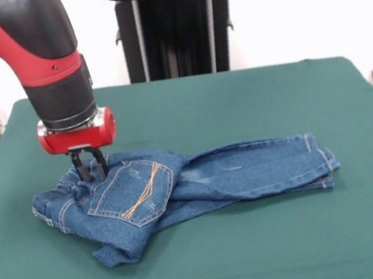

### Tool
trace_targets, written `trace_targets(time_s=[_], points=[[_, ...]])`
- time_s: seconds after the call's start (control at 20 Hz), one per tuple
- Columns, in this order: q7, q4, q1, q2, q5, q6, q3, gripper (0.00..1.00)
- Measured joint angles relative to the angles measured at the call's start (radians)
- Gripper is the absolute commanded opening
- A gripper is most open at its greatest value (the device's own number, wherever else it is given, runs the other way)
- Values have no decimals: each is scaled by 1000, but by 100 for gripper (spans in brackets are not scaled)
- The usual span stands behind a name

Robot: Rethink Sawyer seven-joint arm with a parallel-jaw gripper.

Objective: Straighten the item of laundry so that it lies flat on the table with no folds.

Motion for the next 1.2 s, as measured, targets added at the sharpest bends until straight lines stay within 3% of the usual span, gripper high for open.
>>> trace_targets(time_s=[0.85,1.2], points=[[0,1,-3,-2,-22,0,9,100],[0,32,-3,-74,-22,7,10,100]])
